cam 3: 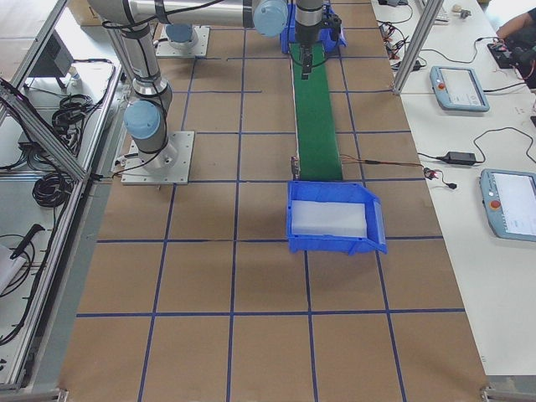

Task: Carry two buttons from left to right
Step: 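Grasp the red push-button with the left gripper and lift it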

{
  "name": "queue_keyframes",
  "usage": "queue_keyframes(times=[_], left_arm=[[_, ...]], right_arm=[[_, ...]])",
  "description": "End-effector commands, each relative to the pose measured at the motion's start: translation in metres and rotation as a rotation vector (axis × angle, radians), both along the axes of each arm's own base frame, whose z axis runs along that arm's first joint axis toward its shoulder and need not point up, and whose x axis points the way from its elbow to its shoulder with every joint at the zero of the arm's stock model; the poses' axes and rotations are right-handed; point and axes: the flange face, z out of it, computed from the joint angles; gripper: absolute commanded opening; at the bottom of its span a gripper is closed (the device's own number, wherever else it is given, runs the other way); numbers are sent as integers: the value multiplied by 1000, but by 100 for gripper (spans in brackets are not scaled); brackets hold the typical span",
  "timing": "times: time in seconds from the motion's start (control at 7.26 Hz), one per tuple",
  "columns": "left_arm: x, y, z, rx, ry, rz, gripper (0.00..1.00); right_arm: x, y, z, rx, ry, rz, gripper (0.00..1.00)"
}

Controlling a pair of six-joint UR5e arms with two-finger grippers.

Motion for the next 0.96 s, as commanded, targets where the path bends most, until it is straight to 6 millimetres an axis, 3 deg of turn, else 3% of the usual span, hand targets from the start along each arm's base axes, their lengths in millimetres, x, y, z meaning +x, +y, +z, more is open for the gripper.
queue_keyframes(times=[0.0,0.28,0.41,0.55,0.69,0.83], left_arm=[[-1,9,-11,31,6,21,100],[-4,14,-18,52,6,59,93],[-9,13,-20,55,61,123,81],[-11,11,-19,79,76,155,57],[-8,10,-17,80,50,149,45],[-8,10,-14,75,49,142,39]], right_arm=[[0,1,0,-1,-1,0,100],[0,-1,-2,4,-1,0,100],[-1,-1,-1,2,-1,-1,100],[-1,-1,-1,2,-1,-1,100],[0,0,0,1,-1,-1,100],[0,-1,-2,2,-1,-1,100]])
